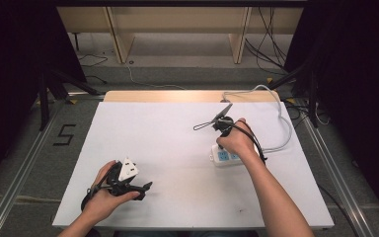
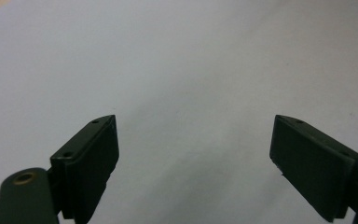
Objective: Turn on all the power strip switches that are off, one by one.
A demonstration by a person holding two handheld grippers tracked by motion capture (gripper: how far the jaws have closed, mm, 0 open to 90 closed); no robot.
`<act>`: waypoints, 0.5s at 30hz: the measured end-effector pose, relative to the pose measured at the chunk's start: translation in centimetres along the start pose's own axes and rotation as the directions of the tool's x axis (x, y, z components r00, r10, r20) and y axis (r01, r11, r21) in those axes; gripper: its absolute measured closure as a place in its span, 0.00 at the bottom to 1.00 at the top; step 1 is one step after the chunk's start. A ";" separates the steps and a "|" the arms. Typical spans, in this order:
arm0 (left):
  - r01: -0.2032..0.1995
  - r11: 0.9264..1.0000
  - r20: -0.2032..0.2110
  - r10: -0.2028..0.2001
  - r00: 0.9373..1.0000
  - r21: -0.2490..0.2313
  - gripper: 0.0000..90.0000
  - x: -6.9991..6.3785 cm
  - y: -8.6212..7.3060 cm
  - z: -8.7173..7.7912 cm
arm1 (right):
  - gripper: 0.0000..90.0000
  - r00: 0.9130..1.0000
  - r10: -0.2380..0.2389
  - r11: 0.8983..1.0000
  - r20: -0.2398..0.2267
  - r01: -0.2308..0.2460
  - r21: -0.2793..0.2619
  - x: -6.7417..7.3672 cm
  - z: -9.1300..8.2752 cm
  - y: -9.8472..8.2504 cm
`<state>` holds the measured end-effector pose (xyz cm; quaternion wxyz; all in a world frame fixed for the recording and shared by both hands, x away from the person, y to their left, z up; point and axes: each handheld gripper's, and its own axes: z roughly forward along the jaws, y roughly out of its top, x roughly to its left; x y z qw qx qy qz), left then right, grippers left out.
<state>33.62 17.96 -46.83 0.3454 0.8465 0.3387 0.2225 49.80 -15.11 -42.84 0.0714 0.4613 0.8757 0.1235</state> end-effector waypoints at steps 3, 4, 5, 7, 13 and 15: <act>0.000 1.000 -0.001 0.000 1.000 -0.002 0.17 0.0 0.0 0.0 | 1.00 1.000 -0.001 1.000 0.004 0.001 0.001 0.0 0.0 0.0; 0.001 1.000 -0.001 -0.001 1.000 -0.003 0.17 0.0 0.0 0.0 | 1.00 1.000 -0.001 1.000 0.003 0.001 0.001 0.0 0.0 0.0; 0.002 1.000 -0.001 -0.002 1.000 -0.003 0.17 0.0 0.0 0.0 | 1.00 1.000 0.000 1.000 0.002 0.000 0.000 0.0 0.0 0.0; 0.000 1.000 -0.001 0.000 1.000 -0.002 0.17 0.0 0.0 0.0 | 1.00 1.000 0.006 1.000 0.004 -0.006 0.000 0.1 0.0 0.0; 0.000 1.000 -0.001 0.000 1.000 -0.003 0.17 0.0 0.0 0.0 | 1.00 1.000 0.007 1.000 0.002 -0.007 0.010 0.0 0.1 0.0; 0.001 1.000 -0.002 -0.001 1.000 -0.004 0.17 0.0 0.0 0.0 | 1.00 1.000 -0.002 1.000 0.026 0.001 0.011 0.0 0.1 0.0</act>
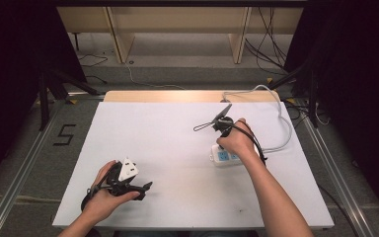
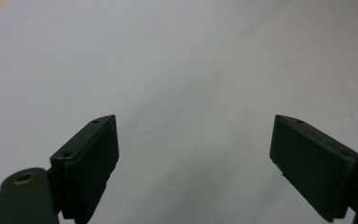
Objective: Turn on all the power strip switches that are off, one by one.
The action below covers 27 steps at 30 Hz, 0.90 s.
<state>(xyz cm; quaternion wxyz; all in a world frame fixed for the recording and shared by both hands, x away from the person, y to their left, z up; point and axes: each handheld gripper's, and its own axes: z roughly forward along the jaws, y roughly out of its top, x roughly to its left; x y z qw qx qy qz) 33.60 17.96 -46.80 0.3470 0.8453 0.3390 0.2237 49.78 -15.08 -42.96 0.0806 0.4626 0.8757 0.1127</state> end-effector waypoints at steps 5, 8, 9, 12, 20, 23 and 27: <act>-0.001 1.000 -0.001 0.001 1.000 0.001 0.17 0.0 0.0 0.1 | 1.00 1.000 0.002 1.000 -0.009 -0.002 -0.006 -0.1 0.0 -0.1; 0.000 1.000 0.000 0.000 1.000 0.000 0.17 0.1 0.0 0.0 | 1.00 1.000 -0.010 1.000 -0.007 0.010 -0.003 -0.1 0.0 0.0; 0.001 1.000 0.000 -0.001 1.000 0.001 0.17 0.1 0.0 0.0 | 1.00 1.000 -0.013 1.000 -0.007 0.013 -0.004 -0.1 0.0 0.0; 0.003 1.000 0.000 -0.003 1.000 0.001 0.17 0.1 0.0 0.1 | 1.00 1.000 -0.005 1.000 -0.009 0.005 -0.004 -0.1 -0.1 -0.1; 0.001 1.000 -0.001 -0.001 1.000 -0.002 0.17 0.1 0.0 0.0 | 1.00 1.000 -0.008 1.000 -0.012 0.008 -0.022 -0.1 -0.2 -0.1; 0.002 1.000 0.000 -0.002 1.000 -0.001 0.17 0.1 0.0 0.1 | 1.00 1.000 -0.009 1.000 -0.014 0.008 -0.026 0.0 -0.2 -0.2; 0.002 1.000 0.000 -0.002 1.000 0.000 0.17 0.1 0.0 0.1 | 1.00 1.000 -0.003 0.999 -0.016 0.003 -0.036 -0.1 -0.3 -0.2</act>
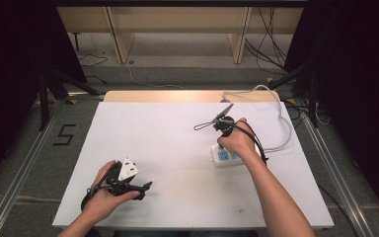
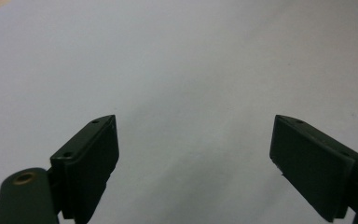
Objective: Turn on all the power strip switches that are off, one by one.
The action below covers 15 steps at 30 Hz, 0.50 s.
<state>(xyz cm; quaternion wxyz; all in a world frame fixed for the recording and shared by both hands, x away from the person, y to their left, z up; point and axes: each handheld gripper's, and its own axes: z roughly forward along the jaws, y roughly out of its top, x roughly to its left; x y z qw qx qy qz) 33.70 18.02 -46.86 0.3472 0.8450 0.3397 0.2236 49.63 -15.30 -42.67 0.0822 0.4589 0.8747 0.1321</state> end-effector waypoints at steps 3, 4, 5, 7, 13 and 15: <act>0.000 1.000 0.000 0.000 1.000 0.002 0.17 0.0 0.0 0.0 | 1.00 1.000 0.001 1.000 -0.001 -0.001 -0.007 0.0 -0.2 -0.1; 0.000 1.000 0.000 0.000 1.000 0.002 0.17 0.0 0.0 0.0 | 1.00 1.000 0.000 1.000 -0.002 0.000 -0.013 0.0 -0.2 -0.1; -0.001 1.000 0.000 0.001 1.000 0.003 0.17 0.0 0.0 0.0 | 1.00 1.000 0.000 1.000 -0.002 0.000 -0.017 -0.1 -0.3 -0.1; -0.001 1.000 0.000 0.001 1.000 0.003 0.17 0.0 0.0 0.0 | 1.00 1.000 -0.002 1.000 -0.004 0.002 -0.028 -0.1 -0.4 -0.1; 0.003 1.000 0.000 -0.003 1.000 0.000 0.17 0.0 0.0 0.0 | 1.00 1.000 -0.007 0.999 -0.017 0.006 -0.051 0.0 -0.6 -0.4; 0.000 1.000 0.000 0.000 1.000 0.004 0.17 0.0 0.0 0.0 | 1.00 1.000 -0.013 0.998 -0.020 0.012 -0.059 -0.1 -0.7 -0.5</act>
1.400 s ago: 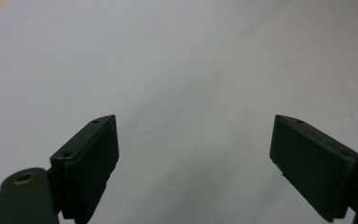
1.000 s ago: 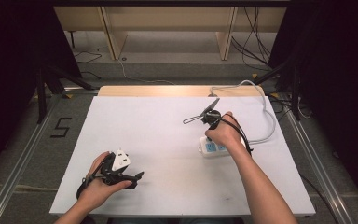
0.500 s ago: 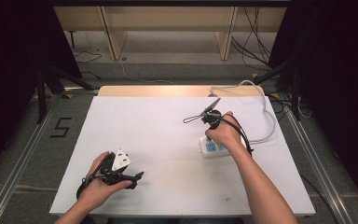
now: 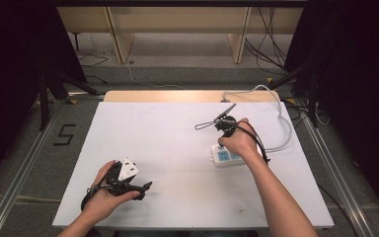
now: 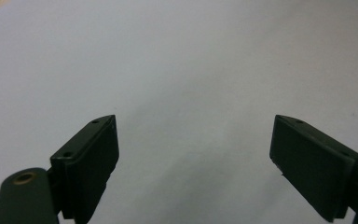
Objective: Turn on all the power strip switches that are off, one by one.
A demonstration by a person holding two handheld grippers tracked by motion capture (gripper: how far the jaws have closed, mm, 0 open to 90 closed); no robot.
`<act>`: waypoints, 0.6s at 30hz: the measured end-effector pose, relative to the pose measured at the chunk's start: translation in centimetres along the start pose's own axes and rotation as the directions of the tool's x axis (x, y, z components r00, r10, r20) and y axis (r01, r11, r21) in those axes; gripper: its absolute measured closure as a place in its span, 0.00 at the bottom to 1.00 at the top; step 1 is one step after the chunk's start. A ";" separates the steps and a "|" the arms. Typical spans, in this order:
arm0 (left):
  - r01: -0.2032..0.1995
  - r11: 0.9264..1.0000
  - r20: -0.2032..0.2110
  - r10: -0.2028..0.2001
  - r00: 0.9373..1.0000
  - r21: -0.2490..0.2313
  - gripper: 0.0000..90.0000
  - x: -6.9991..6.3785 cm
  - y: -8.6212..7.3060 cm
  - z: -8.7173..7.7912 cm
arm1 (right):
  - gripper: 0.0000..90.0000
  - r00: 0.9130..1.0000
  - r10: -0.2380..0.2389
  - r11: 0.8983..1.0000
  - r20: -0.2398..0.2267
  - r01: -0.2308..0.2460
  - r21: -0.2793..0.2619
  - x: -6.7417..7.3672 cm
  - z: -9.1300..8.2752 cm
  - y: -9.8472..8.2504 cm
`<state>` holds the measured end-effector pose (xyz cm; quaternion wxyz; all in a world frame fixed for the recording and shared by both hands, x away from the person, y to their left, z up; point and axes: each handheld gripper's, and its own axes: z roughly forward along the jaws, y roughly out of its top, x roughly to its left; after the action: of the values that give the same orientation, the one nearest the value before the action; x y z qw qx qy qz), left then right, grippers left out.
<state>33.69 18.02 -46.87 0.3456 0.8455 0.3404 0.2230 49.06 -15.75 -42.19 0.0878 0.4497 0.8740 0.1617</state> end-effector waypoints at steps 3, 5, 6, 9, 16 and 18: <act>0.001 1.000 0.000 -0.001 1.000 0.000 0.17 0.0 0.0 0.0 | 1.00 1.000 0.000 1.000 -0.004 0.000 -0.013 0.0 -0.1 -0.2; 0.001 1.000 0.001 -0.001 1.000 0.002 0.17 0.0 0.0 0.0 | 1.00 1.000 -0.003 1.000 -0.002 0.003 -0.021 -0.1 -0.2 -0.4; 0.003 1.000 0.001 -0.003 1.000 0.002 0.17 0.0 0.0 0.0 | 1.00 1.000 -0.003 1.000 -0.007 0.002 -0.025 -0.1 -0.2 -0.5; 0.003 1.000 0.001 -0.003 1.000 0.002 0.17 0.0 0.0 0.0 | 1.00 1.000 -0.001 0.999 -0.019 0.000 -0.033 -0.2 -0.4 -0.8; 0.006 1.000 0.001 -0.006 1.000 0.001 0.17 0.0 0.0 0.0 | 1.00 1.000 -0.007 0.999 -0.019 0.006 -0.053 -0.1 -0.9 -1.0; 0.006 1.000 0.001 -0.006 1.000 0.003 0.17 0.0 0.0 0.0 | 1.00 1.000 -0.007 0.998 -0.025 0.006 -0.059 0.0 -1.1 -1.1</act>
<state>33.73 18.02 -46.91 0.3454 0.8450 0.3431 0.2211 47.91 -16.62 -41.62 0.0907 0.4419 0.8713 0.1929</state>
